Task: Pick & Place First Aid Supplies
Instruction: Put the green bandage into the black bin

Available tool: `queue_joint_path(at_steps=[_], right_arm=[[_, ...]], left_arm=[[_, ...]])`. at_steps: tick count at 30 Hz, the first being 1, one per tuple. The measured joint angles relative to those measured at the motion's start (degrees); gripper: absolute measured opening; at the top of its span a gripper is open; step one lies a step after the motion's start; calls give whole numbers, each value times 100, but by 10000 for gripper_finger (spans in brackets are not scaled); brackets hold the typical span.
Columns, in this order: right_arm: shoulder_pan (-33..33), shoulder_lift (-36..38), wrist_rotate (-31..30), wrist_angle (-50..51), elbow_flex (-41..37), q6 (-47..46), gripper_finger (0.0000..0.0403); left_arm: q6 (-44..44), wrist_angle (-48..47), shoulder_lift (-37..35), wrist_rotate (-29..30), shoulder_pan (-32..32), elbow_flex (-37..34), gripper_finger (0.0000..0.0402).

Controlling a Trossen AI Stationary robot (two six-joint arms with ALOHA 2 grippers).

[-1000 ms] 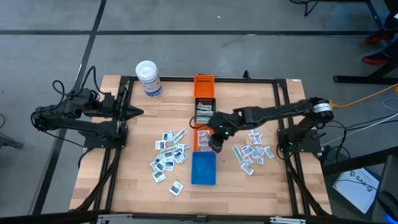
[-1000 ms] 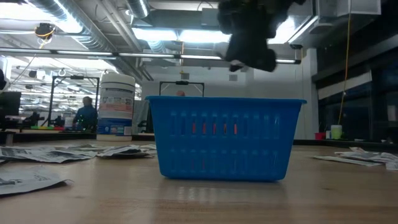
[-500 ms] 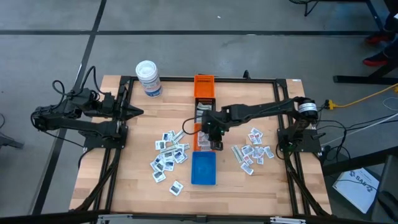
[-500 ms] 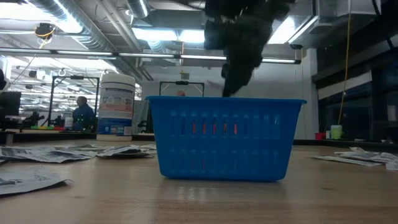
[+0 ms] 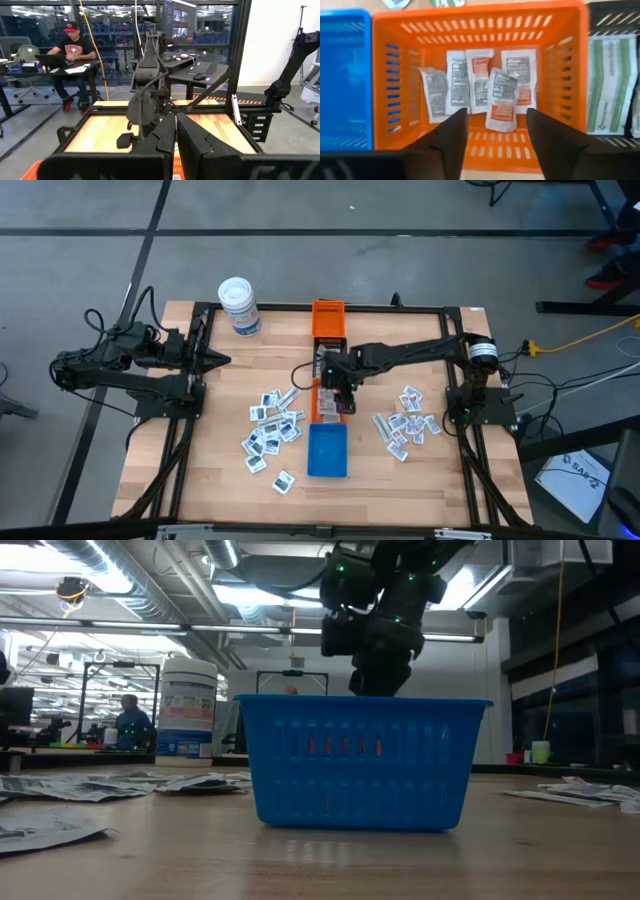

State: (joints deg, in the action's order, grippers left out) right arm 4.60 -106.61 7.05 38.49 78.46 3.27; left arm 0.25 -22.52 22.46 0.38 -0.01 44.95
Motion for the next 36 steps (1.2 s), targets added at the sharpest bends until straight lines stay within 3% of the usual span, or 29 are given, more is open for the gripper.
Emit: queue_joint_path(at_steps=[9,22,36], right_arm=[[92,316,7,110,0,-1017,277],[-277,753,73,375,0,-3035,281],[-1046,1091,215,1568,0,-4548,281]], left_arm=[[-1,0,-2,0,1,0,9],[-2,0,-2,-2,0,0,12],[0,0,-2,-2,1,0,9]])
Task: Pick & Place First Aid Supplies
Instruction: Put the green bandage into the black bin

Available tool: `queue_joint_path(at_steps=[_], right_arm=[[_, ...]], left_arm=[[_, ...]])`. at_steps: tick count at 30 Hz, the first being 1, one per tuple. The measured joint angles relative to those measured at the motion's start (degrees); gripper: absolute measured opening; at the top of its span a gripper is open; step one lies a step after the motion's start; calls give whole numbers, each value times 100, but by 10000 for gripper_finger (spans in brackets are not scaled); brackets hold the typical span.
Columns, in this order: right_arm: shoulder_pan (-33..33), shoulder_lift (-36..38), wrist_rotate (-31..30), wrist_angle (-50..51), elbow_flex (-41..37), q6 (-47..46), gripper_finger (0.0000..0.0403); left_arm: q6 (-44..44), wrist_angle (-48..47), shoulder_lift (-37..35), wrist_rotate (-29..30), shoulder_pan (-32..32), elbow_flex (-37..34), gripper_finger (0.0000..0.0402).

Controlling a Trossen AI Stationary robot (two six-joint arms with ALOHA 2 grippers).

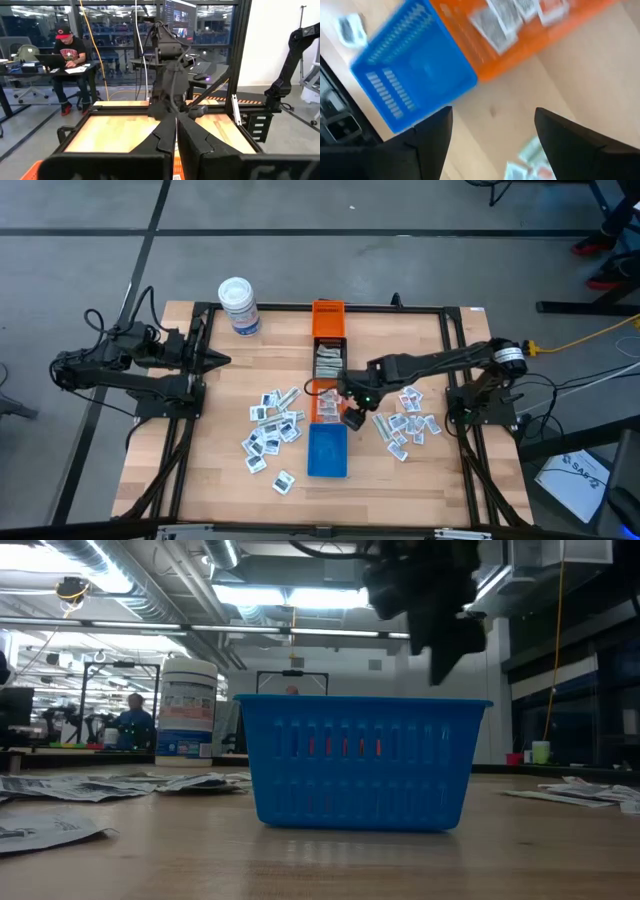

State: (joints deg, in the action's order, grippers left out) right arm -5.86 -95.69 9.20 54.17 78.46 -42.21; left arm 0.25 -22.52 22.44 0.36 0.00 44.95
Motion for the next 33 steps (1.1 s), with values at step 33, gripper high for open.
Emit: queue_joint_path(at_steps=[33], right_arm=[[-884,467,-1501,-1628,-2824,-681,281]], left_arm=[[0,0,0,0,-1,0,9]])
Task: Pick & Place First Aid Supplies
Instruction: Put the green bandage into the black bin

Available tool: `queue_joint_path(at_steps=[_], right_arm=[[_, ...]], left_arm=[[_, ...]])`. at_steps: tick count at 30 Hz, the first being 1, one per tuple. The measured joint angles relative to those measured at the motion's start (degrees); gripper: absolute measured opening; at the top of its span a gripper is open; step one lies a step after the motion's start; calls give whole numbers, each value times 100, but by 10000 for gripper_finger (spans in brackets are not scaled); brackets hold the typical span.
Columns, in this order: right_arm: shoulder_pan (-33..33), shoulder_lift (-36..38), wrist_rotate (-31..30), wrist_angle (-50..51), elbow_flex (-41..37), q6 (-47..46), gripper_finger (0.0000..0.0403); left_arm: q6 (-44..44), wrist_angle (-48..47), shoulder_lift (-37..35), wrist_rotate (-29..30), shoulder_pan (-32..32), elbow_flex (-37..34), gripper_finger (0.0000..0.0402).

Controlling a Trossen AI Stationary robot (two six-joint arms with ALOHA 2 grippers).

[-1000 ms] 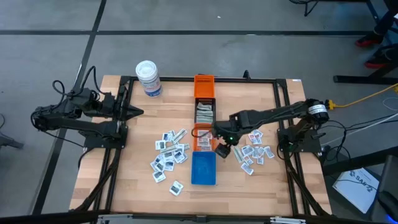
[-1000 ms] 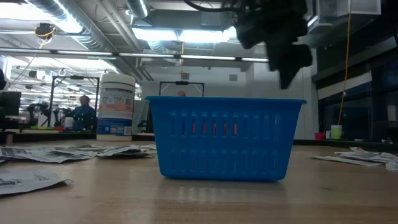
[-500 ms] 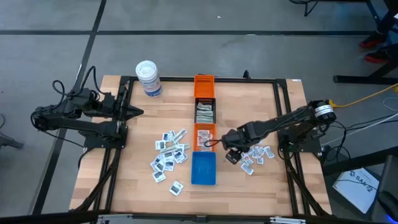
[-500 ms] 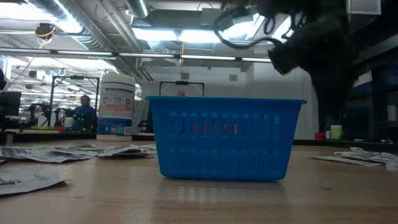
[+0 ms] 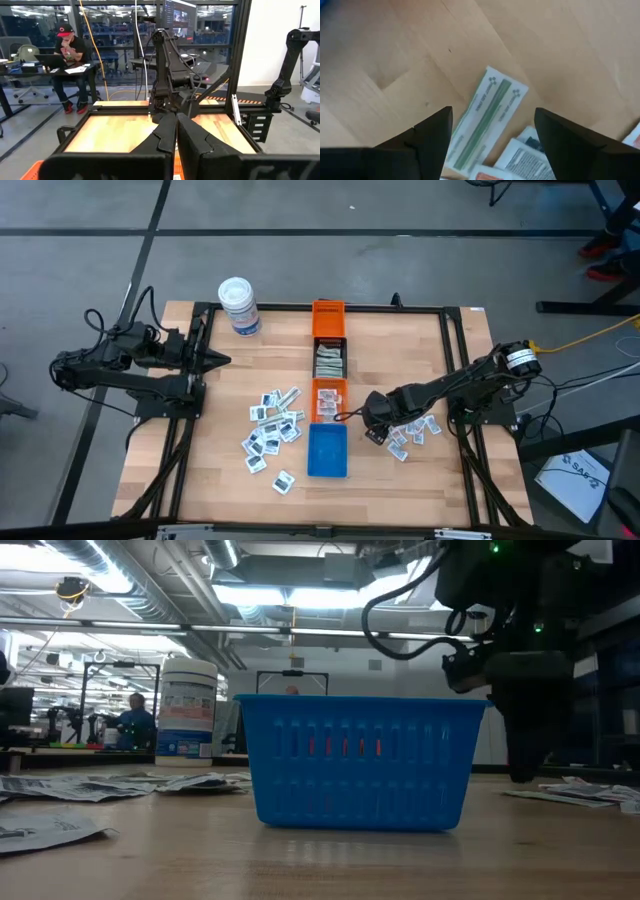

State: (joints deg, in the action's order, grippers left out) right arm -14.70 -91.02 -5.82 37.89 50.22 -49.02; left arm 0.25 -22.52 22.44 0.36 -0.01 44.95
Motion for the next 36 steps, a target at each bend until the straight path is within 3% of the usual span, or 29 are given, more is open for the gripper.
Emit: queue_joint_path(at_steps=[14,27,36], right_arm=[[3,-505,170,-208,29,134,271],[4,-527,284,-57,170,-159,118],[121,-507,478,5,244,-123,73]], left_arm=[[-2,0,2,0,0,0,12],[0,0,1,0,0,0,8],[0,0,1,0,2,0,12]])
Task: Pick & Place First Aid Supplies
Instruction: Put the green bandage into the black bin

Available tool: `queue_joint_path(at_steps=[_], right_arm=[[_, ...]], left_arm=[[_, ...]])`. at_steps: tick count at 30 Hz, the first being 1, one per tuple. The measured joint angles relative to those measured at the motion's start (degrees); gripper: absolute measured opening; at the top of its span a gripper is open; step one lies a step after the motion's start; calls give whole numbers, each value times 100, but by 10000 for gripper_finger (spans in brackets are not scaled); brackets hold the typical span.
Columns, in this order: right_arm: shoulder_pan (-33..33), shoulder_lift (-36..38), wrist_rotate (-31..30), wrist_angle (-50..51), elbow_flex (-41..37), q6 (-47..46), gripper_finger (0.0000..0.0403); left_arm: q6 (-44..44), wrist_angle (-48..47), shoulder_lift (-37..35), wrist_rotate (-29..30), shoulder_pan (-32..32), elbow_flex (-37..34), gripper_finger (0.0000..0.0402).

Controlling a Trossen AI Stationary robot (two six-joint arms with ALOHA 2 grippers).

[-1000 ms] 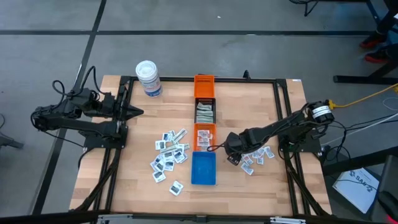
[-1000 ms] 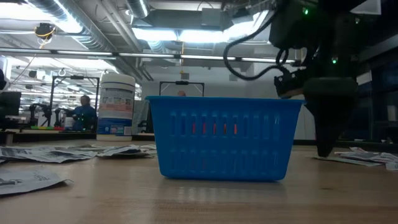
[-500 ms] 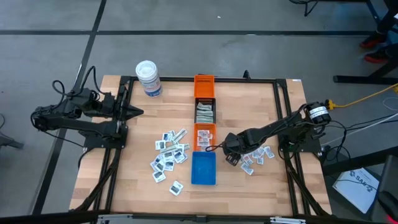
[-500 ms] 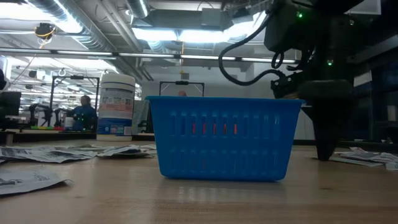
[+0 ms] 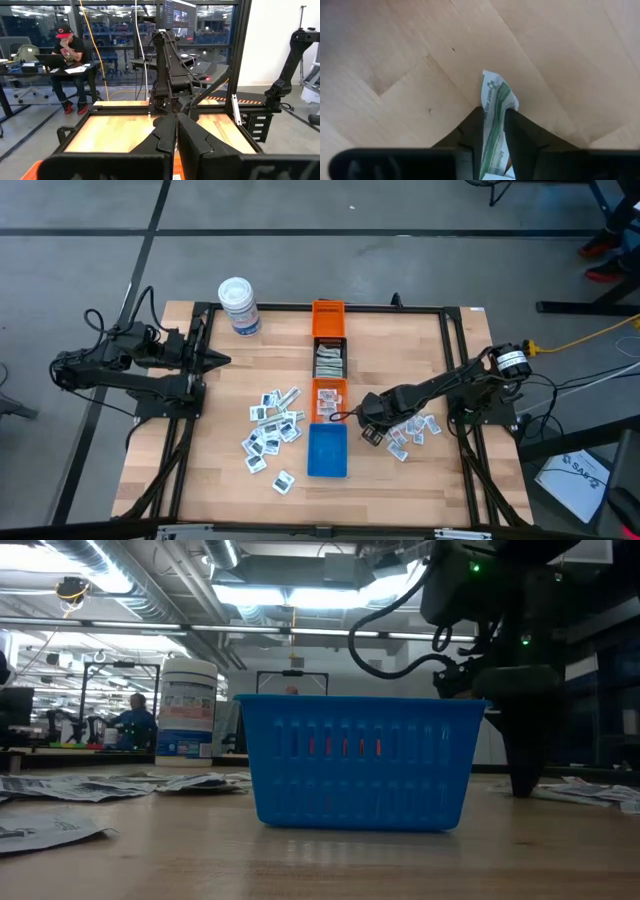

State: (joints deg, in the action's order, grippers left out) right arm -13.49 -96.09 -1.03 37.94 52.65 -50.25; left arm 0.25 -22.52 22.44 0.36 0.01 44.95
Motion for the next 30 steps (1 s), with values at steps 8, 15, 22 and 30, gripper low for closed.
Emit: queue_joint_path(at_steps=[8,15,22,30], right_arm=[[262,41,180,284,475,514,47],[465,41,240,578,989,956,19],[808,50,219,901,1695,1572,4],[1318,52,-147,1027,2508,2486,7]], left_arm=[[0,0,0,0,-2,0,11],[0,0,1,2,-1,0,11],[-2,0,-1,2,-1,0,8],[-2,0,-1,1,-1,0,12]])
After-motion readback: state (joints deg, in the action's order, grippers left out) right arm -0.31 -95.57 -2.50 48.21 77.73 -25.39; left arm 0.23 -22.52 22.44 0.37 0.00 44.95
